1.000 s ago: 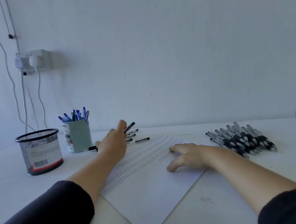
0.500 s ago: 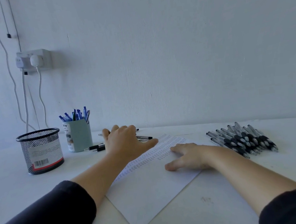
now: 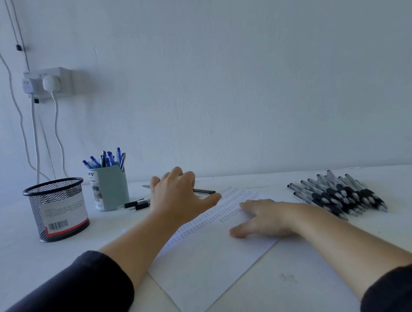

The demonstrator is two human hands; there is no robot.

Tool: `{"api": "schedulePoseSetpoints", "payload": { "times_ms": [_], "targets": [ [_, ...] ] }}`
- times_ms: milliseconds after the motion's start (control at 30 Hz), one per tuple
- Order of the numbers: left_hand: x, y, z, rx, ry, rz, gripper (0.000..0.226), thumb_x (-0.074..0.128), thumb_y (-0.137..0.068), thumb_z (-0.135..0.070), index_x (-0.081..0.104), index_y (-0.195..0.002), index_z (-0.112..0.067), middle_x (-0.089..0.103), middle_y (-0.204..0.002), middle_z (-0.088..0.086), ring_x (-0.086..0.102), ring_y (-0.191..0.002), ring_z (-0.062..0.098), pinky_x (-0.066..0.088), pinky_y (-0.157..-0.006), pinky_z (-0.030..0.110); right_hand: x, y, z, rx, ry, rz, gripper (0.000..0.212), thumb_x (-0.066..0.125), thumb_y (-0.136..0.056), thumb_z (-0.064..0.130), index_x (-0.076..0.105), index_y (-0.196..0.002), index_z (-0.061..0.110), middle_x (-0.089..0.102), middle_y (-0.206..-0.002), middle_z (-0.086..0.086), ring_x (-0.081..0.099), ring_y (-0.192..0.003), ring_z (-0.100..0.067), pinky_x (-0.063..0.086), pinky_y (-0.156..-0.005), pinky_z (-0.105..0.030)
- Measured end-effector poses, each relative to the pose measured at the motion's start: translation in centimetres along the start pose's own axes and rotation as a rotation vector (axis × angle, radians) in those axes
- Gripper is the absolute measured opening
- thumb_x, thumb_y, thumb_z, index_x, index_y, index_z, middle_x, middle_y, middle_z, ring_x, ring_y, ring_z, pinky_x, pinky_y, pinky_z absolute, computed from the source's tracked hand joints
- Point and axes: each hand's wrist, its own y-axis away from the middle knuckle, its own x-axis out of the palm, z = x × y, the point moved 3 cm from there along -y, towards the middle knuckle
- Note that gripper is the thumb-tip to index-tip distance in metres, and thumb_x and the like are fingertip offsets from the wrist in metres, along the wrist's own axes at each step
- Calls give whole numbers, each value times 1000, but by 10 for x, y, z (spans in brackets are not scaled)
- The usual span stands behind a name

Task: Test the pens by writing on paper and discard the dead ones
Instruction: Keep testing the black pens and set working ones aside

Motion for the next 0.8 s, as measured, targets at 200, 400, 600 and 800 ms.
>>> {"api": "schedulePoseSetpoints", "payload": {
  "times_ms": [200, 400, 600, 800],
  "targets": [
    [-4, 3, -8, 53, 137, -5, 43, 66, -85, -43, 61, -109, -8, 37, -114, 4, 56, -77, 26, 48, -70, 33, 0, -2, 0, -7, 45, -4, 93, 54, -80, 67, 18, -152, 20, 13, -159, 2, 12, -146, -18, 14, -117, -40],
    [-15, 9, -19, 129, 493, -222, 28, 49, -92, -10, 67, -113, -8, 46, -120, 8, 59, -73, 19, 49, -66, 31, 1, -7, -3, -9, 119, 2, 92, 50, -79, 72, 24, -149, 18, 15, -159, 0, 12, -145, -20, 15, -116, -45],
    [-2, 11, -28, -330, 1058, 39, 66, 33, -94, -59, 64, -78, -3, 63, -63, 13, 57, -52, 20, 44, -50, 26, 0, -3, -1, 8, 113, 6, 93, 50, -80, 70, 19, -151, 19, 10, -160, 0, 8, -147, -20, 12, -117, -44],
    [11, 15, -29, -598, 1221, 174, 59, 43, -95, -53, 62, -75, 0, 65, -61, 13, 60, -47, 20, 47, -45, 23, -1, 0, 0, 33, 91, -3, 83, 53, -78, 69, 33, -143, 20, 24, -154, -3, 21, -141, -23, 21, -113, -42]
  ]
}}
